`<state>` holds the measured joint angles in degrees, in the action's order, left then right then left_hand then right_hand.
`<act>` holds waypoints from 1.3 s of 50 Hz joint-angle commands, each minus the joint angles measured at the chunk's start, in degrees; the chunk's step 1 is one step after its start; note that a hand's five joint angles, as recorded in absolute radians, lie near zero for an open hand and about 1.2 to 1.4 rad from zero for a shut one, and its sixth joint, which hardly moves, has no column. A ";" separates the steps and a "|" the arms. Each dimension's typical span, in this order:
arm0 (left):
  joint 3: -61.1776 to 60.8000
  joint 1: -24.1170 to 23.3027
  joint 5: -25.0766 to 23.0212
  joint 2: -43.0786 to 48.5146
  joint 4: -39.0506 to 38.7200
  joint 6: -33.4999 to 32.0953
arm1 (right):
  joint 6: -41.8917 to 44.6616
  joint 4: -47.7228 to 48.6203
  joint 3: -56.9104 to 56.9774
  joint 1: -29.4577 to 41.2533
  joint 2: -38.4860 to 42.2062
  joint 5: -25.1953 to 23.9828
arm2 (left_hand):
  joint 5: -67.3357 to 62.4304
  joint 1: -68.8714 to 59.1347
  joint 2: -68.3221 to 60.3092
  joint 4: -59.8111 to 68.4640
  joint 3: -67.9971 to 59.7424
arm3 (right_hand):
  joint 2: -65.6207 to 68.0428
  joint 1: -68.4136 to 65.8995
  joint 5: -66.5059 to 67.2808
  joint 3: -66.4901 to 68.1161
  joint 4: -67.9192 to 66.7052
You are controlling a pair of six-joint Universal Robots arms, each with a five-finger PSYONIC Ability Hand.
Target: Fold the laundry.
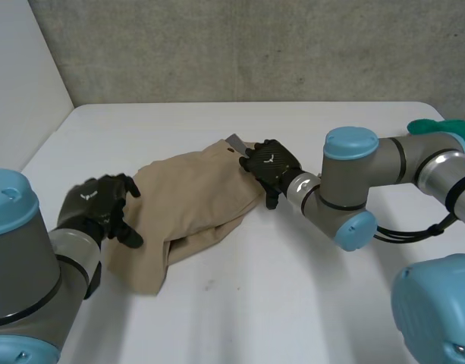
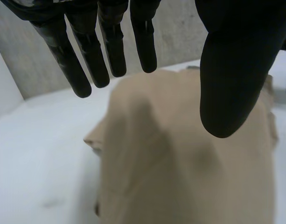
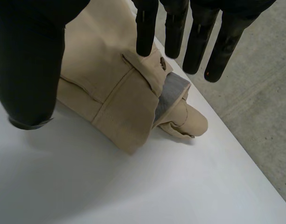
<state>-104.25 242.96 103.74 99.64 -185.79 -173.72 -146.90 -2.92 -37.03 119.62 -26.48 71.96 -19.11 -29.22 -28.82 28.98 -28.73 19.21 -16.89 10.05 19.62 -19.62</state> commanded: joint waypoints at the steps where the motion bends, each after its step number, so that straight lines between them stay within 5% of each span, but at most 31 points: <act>1: 0.18 -0.12 -2.93 3.81 1.05 3.21 | -0.31 0.19 6.26 0.00 4.69 -0.59 | -5.84 -5.73 -6.13 5.97 -6.21 | 10.39 -12.70 9.55 9.97 -9.97; 8: 1.06 -0.30 -2.67 7.50 0.87 3.21 | -0.31 -0.16 11.10 0.09 7.94 -0.41 | -4.99 -4.89 -5.28 5.12 -5.37 | 14.08 -16.40 13.24 13.67 -13.67; 16: 3.96 -0.21 -2.14 11.10 -0.27 2.69 | -0.40 -0.16 12.94 0.09 9.08 -1.03 | -7.17 -7.06 -7.46 7.30 -7.54 | 33.91 -36.23 33.07 33.50 -33.50; 21: 5.46 -0.21 -2.14 14.09 -0.62 2.60 | -0.58 -0.42 14.26 0.17 10.05 -2.17 | -25.97 -25.86 -26.26 26.10 -26.34 | 60.71 -63.03 59.87 60.30 -60.30; 23: 6.07 -0.30 -2.14 14.71 -1.24 2.51 | -0.66 -0.51 14.44 0.17 9.88 -2.17 | -41.45 -41.34 -41.74 41.58 -41.82 | 60.79 -63.11 59.95 60.38 -60.38; 27: 6.95 -0.38 -2.14 13.75 -1.94 2.25 | -0.75 -1.91 14.00 0.35 7.95 -1.82 | -50.89 -50.78 -51.18 51.02 -51.27 | 60.79 -63.11 59.95 60.38 -60.38; 33: 9.06 -0.21 -2.84 6.46 -0.89 0.32 | -3.91 -8.75 11.98 -0.53 -1.70 -1.73 | -50.89 -50.78 -51.18 51.02 -51.27 | 60.79 -63.11 59.95 60.38 -60.38; 37: 11.08 -0.12 -3.63 1.09 1.04 -6.44 | -4.01 -14.46 9.44 -1.14 -10.22 -1.82 | -50.89 -50.78 -51.18 51.02 -51.27 | 60.79 -63.11 59.95 60.38 -60.38; 43: 15.21 -0.47 -10.92 -4.97 7.36 -17.96 | -2.43 -23.61 1.80 -5.18 -25.61 -2.26 | -50.89 -50.78 -51.18 51.02 -51.27 | 60.79 -63.11 59.95 60.38 -60.38; 52: 22.76 0.32 -21.99 -8.76 16.33 -19.37 | 5.74 -30.21 -14.29 -7.39 -49.96 -1.73 | -50.89 -50.78 -51.18 51.02 -51.27 | 60.79 -63.11 59.95 60.38 -60.38; 58: 22.77 1.37 -23.15 -5.95 16.43 -19.64 | 8.91 -30.57 -22.99 -7.21 -53.14 -1.64 | -50.89 -50.78 -51.18 51.02 -51.27 | 60.79 -63.11 59.95 60.38 -60.38; 65: 26.54 1.73 -22.89 8.63 12.13 -19.81 | 9.09 -30.13 -24.33 -7.03 -43.14 0.72 | -50.89 -50.78 -51.18 51.02 -51.27 | 60.79 -63.11 59.95 60.38 -60.38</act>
<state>-80.50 244.47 80.32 97.60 -170.03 -193.45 -137.79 -33.73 -60.87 112.42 -78.72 70.62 -56.80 -63.61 -68.60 68.65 -68.20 67.51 -55.53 56.73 67.60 -68.13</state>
